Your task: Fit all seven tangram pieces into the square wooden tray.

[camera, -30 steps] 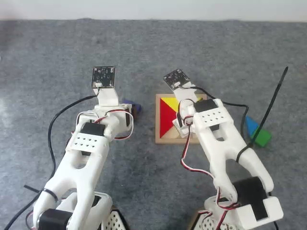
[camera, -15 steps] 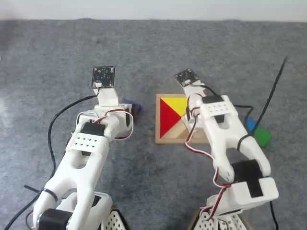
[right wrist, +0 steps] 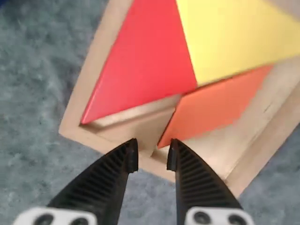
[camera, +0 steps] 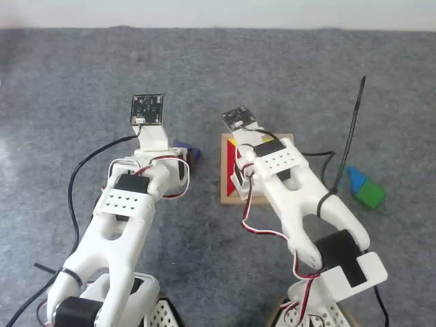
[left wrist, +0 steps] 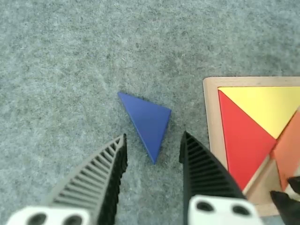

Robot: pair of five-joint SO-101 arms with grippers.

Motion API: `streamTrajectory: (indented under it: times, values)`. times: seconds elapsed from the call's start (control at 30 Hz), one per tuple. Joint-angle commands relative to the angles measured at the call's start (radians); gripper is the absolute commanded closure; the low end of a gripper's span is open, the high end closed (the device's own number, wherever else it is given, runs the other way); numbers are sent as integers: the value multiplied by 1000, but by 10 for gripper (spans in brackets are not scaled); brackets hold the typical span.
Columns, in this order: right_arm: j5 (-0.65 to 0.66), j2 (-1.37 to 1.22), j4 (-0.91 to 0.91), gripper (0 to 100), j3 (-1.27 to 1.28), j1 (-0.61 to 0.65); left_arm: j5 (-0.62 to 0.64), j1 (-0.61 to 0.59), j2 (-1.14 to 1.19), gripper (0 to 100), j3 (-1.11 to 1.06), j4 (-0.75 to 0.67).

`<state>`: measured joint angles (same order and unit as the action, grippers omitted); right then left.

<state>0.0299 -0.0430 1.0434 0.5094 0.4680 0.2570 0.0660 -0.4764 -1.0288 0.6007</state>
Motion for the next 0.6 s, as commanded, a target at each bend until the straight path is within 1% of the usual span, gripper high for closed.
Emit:
streamTrajectory:
  times: [0.0,0.07,0.13,0.3,0.37,0.47,0.57]
  values:
    - [-38,27,18,879,-28,7,-12,9,-38,818,15,-18]
    - [-38,16,2,878,-28,12,-12,9,-38,818,15,-18]
    - [-41,2,1,854,-29,13,-12,9,-38,818,15,-18]
    - [-37,-53,-45,685,-31,2,-12,9,-38,818,15,-18]
    - [-26,-82,-64,649,-35,-13,-12,9,-38,818,15,-18]
    - [6,-102,-93,660,-41,-67,-12,9,-38,818,15,-18]
    - [17,-99,-67,682,-84,-128,-12,9,-38,818,15,-18]
